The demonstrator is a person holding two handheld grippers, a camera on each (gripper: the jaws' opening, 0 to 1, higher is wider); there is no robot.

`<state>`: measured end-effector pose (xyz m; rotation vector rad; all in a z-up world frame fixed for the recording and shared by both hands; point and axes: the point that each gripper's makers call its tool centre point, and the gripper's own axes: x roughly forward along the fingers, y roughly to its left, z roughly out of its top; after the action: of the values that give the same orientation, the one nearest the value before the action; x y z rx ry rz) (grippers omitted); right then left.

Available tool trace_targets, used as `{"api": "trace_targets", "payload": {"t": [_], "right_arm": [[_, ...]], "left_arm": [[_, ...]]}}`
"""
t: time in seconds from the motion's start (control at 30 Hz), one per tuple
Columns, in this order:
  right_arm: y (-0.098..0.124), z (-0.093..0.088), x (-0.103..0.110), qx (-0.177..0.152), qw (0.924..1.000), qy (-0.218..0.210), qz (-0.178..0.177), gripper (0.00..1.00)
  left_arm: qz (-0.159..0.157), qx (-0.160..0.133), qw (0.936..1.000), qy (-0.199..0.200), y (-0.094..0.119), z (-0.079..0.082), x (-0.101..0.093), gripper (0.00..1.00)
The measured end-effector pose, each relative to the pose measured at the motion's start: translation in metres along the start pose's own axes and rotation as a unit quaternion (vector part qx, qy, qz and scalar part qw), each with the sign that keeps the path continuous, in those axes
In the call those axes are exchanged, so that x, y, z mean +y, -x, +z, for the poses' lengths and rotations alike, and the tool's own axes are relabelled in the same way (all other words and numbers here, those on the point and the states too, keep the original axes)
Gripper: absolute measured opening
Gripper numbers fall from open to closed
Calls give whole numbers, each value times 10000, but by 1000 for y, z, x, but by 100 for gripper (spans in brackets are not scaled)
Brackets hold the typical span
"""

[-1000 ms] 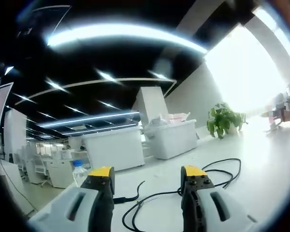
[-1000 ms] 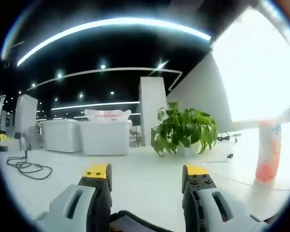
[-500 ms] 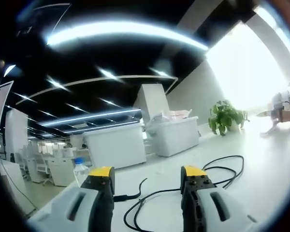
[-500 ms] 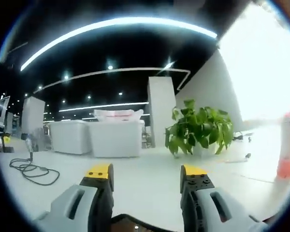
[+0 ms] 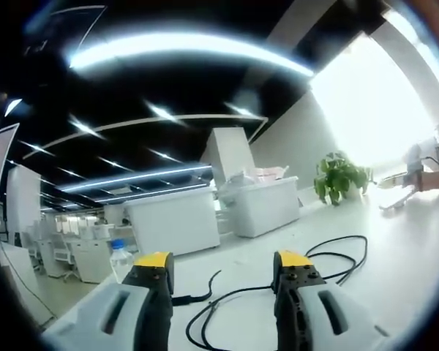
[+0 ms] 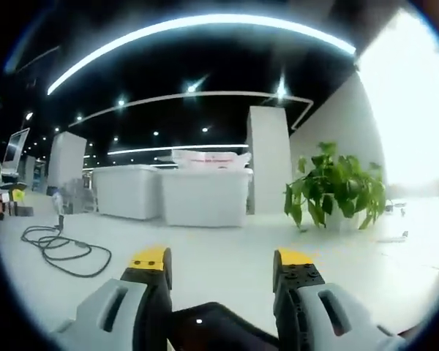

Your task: Coil the Type-C to USB data cable on the desktop and secure it with Velcro straps.

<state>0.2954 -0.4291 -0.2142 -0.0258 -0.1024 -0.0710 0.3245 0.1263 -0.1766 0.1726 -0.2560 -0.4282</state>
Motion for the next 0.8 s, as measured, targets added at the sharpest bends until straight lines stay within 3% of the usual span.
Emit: {"api": "trace_targets", "payload": {"t": [0.17,0.3,0.5,0.63,0.73,0.8], "right_arm": [[0,4,-5,-36,9998,154,-93,56],[8,32,-11,-432,9968,490,-454,55],[9,88,72,-1139,9929,97,317,53],[3,137,122,-1824,9791,-608,659,49],[-12,150,145,-1876,9759,-844,728,48],[-28,151,161,-1784,9774,-766,839,49]], "left_arm": [[5,18,10000,49,-1,-1,0,55],[34,25,9999,143,-2,-1,1,55],[139,-55,9995,281,-7,13,9,55],[295,-295,9990,169,-9,41,24,53],[559,-641,9964,-59,-10,69,45,53],[705,-742,9947,-44,-8,77,57,53]]}}
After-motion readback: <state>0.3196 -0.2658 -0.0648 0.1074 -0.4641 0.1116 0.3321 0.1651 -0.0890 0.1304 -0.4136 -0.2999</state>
